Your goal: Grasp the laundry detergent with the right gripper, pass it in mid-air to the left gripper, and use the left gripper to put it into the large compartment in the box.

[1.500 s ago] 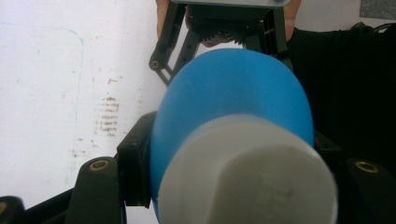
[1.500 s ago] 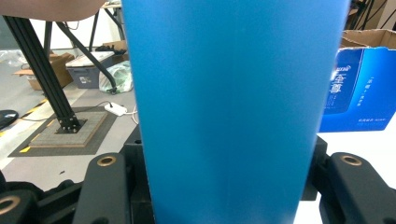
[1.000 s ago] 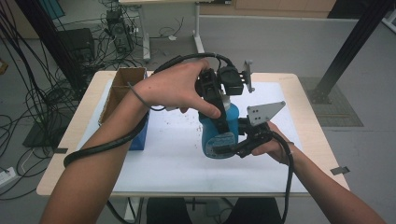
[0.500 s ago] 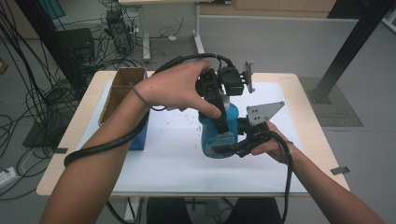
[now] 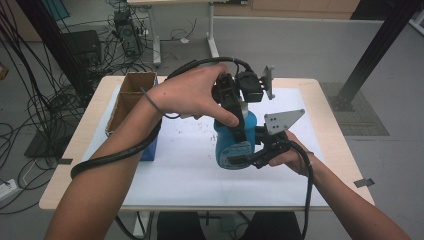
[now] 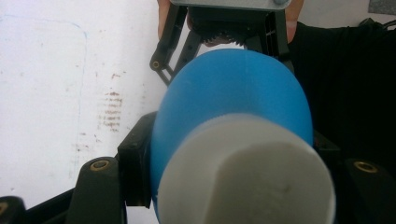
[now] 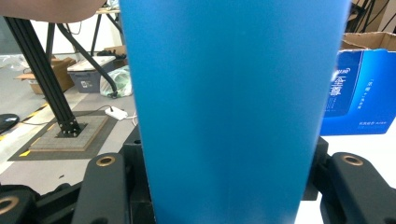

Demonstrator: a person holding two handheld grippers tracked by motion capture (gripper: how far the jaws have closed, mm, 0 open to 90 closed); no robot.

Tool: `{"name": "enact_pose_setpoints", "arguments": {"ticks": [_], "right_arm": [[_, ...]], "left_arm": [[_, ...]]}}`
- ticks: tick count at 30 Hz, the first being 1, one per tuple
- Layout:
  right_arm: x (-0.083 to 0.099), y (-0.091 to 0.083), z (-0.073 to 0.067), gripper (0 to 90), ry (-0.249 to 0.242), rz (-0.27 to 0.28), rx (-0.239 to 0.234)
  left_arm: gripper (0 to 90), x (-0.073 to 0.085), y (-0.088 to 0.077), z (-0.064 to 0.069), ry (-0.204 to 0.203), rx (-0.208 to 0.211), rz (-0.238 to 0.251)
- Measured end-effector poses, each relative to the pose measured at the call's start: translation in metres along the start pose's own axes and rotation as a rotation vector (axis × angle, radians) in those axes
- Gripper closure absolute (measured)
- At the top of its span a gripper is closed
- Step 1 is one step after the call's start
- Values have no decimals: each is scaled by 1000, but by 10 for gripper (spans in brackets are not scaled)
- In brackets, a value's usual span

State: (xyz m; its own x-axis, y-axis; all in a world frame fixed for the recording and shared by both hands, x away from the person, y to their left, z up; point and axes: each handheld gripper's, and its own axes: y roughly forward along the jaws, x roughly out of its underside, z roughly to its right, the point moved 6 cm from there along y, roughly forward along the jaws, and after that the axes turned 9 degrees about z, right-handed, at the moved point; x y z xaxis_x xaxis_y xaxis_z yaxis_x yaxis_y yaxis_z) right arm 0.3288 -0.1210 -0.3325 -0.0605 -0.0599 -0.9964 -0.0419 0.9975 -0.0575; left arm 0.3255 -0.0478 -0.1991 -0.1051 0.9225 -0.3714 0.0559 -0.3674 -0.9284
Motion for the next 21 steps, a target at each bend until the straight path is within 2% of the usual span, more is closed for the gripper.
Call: {"name": "enact_pose_setpoints", "arguments": {"ticks": [5, 6, 8, 10, 11, 12, 14, 16, 21], "right_arm": [[1, 2, -1, 395, 0, 11, -4], [1, 2, -1, 367, 5, 12, 0], [3, 2, 1, 292, 18, 7, 14], [8, 2, 5, 130, 43, -7, 62], [8, 2, 5, 130, 43, -7, 62], [10, 1, 5, 69, 56, -5, 64], [12, 1, 5, 6, 50, -8, 67], [12, 0, 3, 3, 34, 5, 49], [8, -1, 2, 3, 9, 3, 48]], "left_arm": [[371, -1, 0, 2, 5, -7, -6], [372, -1, 1, 2, 3, -6, -8], [372, -1, 1, 2, 0, -7, -13], [372, -1, 0, 3, 1, -9, -16], [372, -1, 0, 3, 1, -9, -16], [372, -1, 0, 3, 2, -9, -15], [372, -1, -1, 2, 0, -9, -13], [372, -1, 0, 2, 1, -8, -15], [372, -2, -1, 1, 0, -13, -13]]}}
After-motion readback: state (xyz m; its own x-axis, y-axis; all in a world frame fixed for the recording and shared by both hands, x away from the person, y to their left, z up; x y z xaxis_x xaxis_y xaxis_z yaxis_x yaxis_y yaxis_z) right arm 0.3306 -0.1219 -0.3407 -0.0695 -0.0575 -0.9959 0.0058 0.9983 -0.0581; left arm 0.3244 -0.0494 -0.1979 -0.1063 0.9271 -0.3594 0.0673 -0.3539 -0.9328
